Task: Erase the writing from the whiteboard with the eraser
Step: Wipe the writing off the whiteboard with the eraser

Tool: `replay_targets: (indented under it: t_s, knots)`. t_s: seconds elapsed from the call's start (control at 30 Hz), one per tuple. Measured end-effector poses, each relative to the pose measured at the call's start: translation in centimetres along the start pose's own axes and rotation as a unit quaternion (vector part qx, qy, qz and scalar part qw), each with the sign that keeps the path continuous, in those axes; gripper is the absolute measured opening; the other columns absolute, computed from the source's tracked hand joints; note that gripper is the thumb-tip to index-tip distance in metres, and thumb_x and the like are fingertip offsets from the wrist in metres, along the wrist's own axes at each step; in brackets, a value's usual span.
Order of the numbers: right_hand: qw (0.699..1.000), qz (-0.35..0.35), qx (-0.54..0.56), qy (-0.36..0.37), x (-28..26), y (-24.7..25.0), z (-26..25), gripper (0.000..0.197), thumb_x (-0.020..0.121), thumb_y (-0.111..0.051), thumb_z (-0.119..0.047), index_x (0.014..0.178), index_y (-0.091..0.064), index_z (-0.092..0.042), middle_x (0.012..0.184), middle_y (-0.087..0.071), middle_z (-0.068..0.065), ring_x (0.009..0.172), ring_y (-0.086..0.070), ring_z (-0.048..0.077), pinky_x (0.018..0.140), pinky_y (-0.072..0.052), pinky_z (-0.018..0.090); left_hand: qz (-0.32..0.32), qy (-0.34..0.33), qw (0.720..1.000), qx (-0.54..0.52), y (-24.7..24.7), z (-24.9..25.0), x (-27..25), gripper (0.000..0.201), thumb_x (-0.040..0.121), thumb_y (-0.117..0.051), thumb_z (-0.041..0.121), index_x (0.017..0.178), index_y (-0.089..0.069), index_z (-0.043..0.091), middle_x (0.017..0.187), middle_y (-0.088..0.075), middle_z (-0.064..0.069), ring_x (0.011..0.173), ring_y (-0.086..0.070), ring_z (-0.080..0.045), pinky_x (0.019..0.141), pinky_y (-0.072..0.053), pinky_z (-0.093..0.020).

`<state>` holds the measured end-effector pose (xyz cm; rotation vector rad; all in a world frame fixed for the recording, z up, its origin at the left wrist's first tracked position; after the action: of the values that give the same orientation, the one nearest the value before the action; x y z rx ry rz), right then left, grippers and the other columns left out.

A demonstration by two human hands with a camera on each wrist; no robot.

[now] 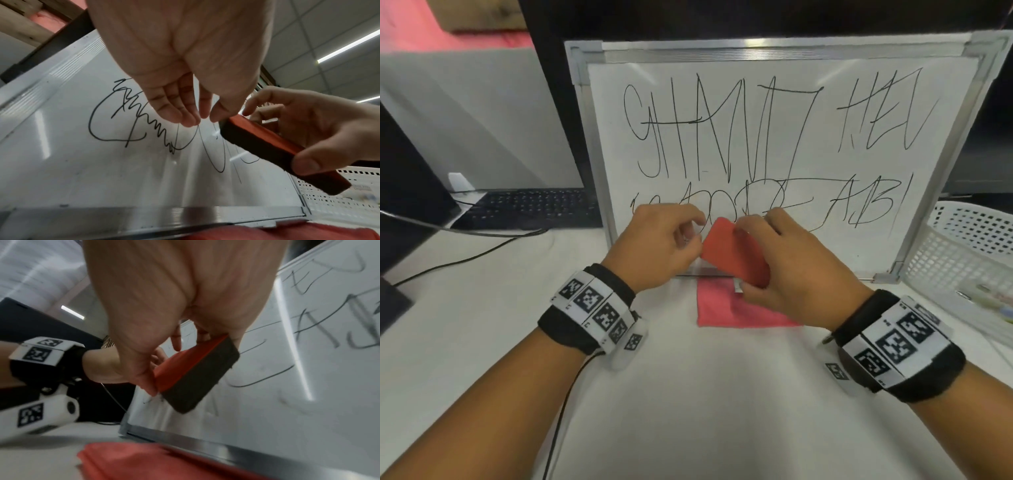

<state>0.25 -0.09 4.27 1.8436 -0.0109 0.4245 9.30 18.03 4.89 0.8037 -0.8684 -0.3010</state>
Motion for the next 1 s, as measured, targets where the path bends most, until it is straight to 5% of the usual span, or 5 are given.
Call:
replay_targets:
  t_s: [0.17, 0.47, 0.73, 0.83, 1.0]
  knots:
    - [0.996, 0.012, -0.074, -0.041, 1.3, -1.3, -3.1, 0.062, 0.074, -0.067, -0.054, 0.120, -0.035, -0.028, 0.092, -0.047, -0.002, 0.081, -0.047, 0.024, 0.057, -0.036, 0.032, -0.016, 0.020, 1.000, -0.001, 0.4, -0.3, -0.3, 0.020, 0.088, -0.061, 0.020, 0.102, -0.074, 0.019, 0.079, -0.067, 0.010, 0.071, -0.060, -0.007, 0.078, -0.053, -0.030]
    - [0.993, -0.052, -0.081, -0.062, 2.8, -4.2, -7.5, 0.049, 0.089, -0.054, -0.053, 0.123, -0.033, -0.024, 0.091, -0.038, 0.001, 0.068, -0.043, 0.027, 0.055, -0.030, 0.032, 0.133, 0.077, 0.983, 0.100, 4.0, -3.2, -2.0, 0.022, 0.079, -0.056, 0.010, 0.099, -0.066, 0.012, 0.096, -0.060, -0.004, 0.084, -0.058, -0.023, 0.077, -0.052, -0.041]
    - [0.990, -0.073, -0.061, -0.105, 3.9, -5.7, -9.2, 0.046, 0.091, -0.053, -0.051, 0.116, -0.043, -0.014, 0.094, -0.041, 0.005, 0.074, -0.040, 0.028, 0.065, -0.036, 0.036, -0.053, 0.155, 0.986, -0.028, 3.1, -3.9, -2.9, 0.021, 0.091, -0.063, 0.038, 0.078, -0.071, 0.024, 0.063, -0.069, 0.009, 0.061, -0.062, -0.004, 0.069, -0.050, -0.026]
    - [0.989, -0.069, -0.052, -0.120, 4.1, -5.7, -8.9, 0.049, 0.090, -0.054, -0.052, 0.118, -0.044, -0.013, 0.095, -0.041, 0.005, 0.077, -0.044, 0.029, 0.066, -0.038, 0.035, -0.090, 0.190, 0.976, -0.059, 2.4, -4.2, -3.3, 0.016, 0.091, -0.065, 0.040, 0.082, -0.070, 0.027, 0.064, -0.071, 0.005, 0.065, -0.068, -0.011, 0.073, -0.057, -0.035]
    - [0.990, -0.055, -0.063, -0.115, 3.9, -5.4, -9.2, 0.047, 0.088, -0.053, -0.052, 0.114, -0.045, -0.013, 0.091, -0.039, 0.003, 0.072, -0.040, 0.029, 0.063, -0.036, 0.035, -0.074, 0.235, 0.962, -0.115, 2.4, -3.8, -3.4, 0.010, 0.093, -0.068, 0.025, 0.091, -0.060, 0.020, 0.069, -0.072, -0.010, 0.059, -0.073, -0.020, 0.055, -0.063, -0.041]
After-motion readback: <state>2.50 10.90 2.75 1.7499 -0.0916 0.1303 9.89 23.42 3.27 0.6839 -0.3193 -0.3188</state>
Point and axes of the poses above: each hand's wrist, its own x-axis towards the middle knuckle, its own y-axis out of the back of the hand, z = x × y, the point moved 4 cm from there along x, towards the middle knuckle
